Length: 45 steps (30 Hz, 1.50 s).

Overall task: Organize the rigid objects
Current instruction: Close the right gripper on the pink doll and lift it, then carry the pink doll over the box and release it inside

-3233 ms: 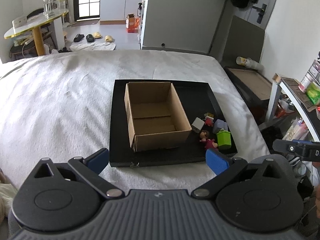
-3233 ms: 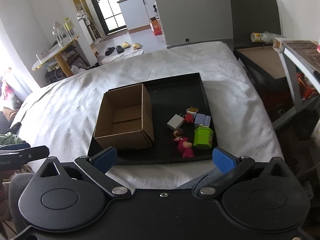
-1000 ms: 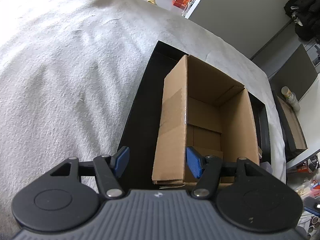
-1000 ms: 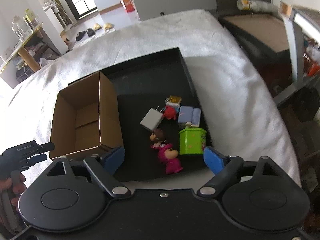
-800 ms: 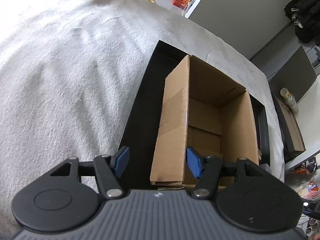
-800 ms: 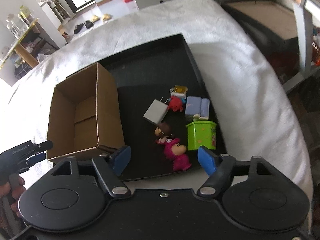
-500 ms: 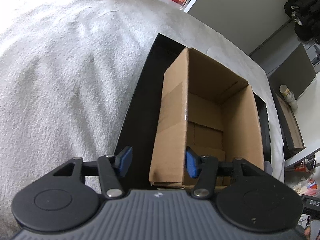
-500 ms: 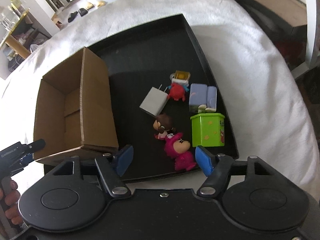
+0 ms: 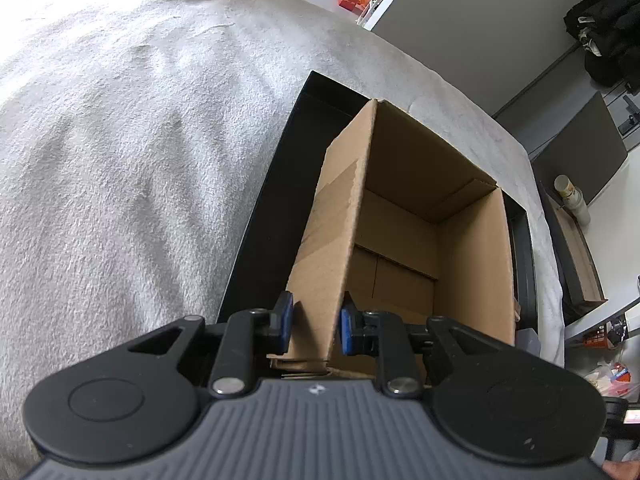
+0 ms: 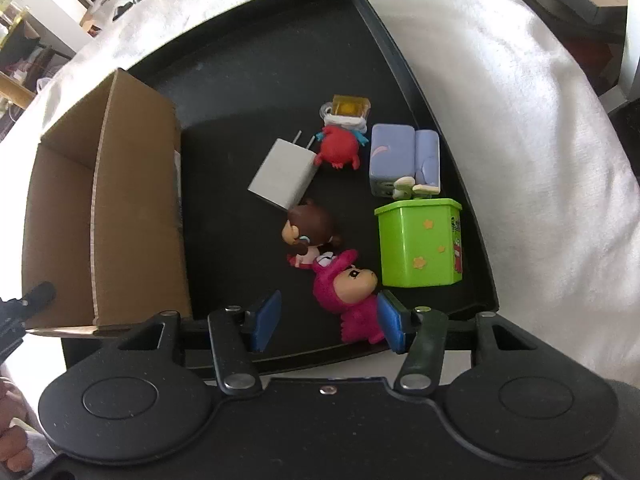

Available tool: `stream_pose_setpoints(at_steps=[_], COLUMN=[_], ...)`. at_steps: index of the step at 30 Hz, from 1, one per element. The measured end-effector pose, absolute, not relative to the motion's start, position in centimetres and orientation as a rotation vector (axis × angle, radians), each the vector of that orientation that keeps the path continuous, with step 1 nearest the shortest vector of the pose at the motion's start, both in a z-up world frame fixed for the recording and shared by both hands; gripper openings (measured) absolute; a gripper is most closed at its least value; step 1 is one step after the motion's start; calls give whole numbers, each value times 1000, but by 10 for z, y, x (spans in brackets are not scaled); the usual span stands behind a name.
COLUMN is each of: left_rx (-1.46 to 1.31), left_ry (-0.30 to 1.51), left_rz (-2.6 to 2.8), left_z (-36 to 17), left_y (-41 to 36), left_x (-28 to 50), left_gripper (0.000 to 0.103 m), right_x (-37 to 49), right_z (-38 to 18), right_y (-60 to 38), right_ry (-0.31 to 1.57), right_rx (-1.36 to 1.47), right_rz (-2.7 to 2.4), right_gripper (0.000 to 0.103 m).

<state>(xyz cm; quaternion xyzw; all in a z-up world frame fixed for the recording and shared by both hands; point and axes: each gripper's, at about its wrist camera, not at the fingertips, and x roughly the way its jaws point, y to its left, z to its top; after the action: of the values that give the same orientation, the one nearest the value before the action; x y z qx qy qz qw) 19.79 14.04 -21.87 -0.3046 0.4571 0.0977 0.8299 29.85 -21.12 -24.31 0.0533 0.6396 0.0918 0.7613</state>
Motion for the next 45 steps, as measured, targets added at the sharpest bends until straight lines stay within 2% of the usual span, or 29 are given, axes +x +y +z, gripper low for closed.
stream_pose_setpoints(at_steps=[11,12,14,15,30,45], left_rx=[-625,-625,-628,-628,-603,-603], left_ry=[973,974,974,974,973,973], left_rz=[208,209,210,209,213,209], left_z=[-218,-218,-218,-218,-213,-213], left_y=[140,139,140,140,136,134], left_x=[198,197,197,196,190,188], left_gripper=[22,22,22,22,22,22], right_x=[301,300,297,296,275,283], right_z=[-270,-273,-278,-278,-221,-155], right_y=[-186,-182,-175,-173,-192,-162], right_ry=[1411,1414,1421,1414,1304,1151], right_rx=[-102,-134,-187,-197,-148,-153], right_rz=[187,193,209,218,288,338], right_gripper=[52,51,35,34,33,33])
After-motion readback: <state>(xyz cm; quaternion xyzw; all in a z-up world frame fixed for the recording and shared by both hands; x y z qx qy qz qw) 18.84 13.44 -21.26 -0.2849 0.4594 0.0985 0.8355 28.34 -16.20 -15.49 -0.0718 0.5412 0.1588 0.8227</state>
